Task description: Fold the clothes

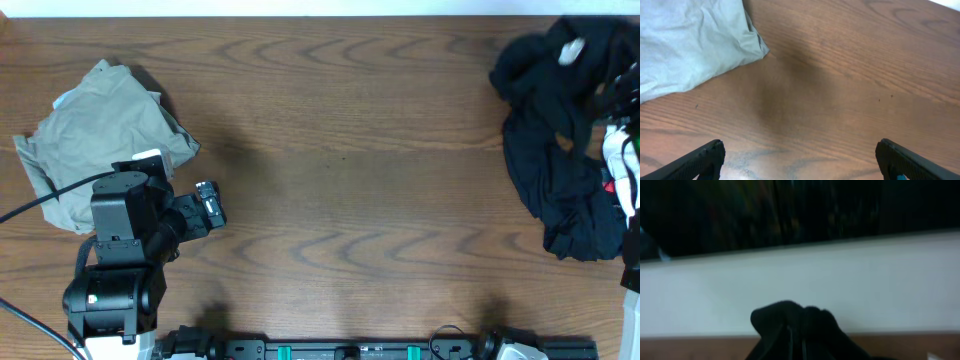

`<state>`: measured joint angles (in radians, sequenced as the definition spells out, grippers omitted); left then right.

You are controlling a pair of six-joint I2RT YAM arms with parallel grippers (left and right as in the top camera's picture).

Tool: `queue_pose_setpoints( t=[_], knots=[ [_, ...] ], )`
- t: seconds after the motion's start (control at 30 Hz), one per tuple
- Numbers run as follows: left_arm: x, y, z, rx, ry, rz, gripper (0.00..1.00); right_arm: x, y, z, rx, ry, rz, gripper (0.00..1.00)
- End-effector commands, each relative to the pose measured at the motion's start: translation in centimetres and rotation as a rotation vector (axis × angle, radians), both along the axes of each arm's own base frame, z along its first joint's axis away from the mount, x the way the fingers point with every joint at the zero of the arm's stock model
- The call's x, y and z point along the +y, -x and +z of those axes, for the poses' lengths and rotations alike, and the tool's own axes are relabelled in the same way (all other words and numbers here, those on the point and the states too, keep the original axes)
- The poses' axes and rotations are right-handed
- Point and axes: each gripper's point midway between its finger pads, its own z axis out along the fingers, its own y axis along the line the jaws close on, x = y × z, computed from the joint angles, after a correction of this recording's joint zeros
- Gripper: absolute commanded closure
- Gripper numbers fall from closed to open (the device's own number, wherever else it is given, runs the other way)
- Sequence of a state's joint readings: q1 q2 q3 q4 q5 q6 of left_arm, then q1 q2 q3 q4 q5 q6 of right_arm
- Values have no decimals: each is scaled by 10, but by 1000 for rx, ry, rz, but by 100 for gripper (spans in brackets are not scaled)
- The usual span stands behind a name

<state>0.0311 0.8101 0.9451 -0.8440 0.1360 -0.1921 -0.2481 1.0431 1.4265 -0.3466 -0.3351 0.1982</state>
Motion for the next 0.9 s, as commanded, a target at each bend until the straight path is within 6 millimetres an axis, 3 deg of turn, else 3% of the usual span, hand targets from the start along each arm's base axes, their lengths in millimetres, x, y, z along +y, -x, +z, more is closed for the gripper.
queue_pose_setpoints(
  t=[0.0,0.07,0.17,0.4,0.53,0.6,0.7,0.87],
  knots=[
    [-1,-1,8,-18,16,4,2,10,17,45,-147,-25,37,99],
    [-1,-1,8,-18,16,4,2,7,22,63,-218,-34,16,99],
    [-1,-1,8,-18,16,4,2,-5,25,74,-265,-58,-52,99],
    [-1,-2,6,-13,16,4,2,-64,33,69,-267,-124,-399,99],
    [-1,-3,3,1,16,4,2,-63,24,55,-210,-126,-384,99],
    [-1,-4,1,10,17,4,2,-50,9,42,-153,-118,-295,99],
    [-1,-6,-2,24,17,4,2,-8,-19,16,-48,-108,-26,99],
    [-1,-8,-6,43,18,4,2,93,-48,-33,120,-130,520,99]
  ],
)
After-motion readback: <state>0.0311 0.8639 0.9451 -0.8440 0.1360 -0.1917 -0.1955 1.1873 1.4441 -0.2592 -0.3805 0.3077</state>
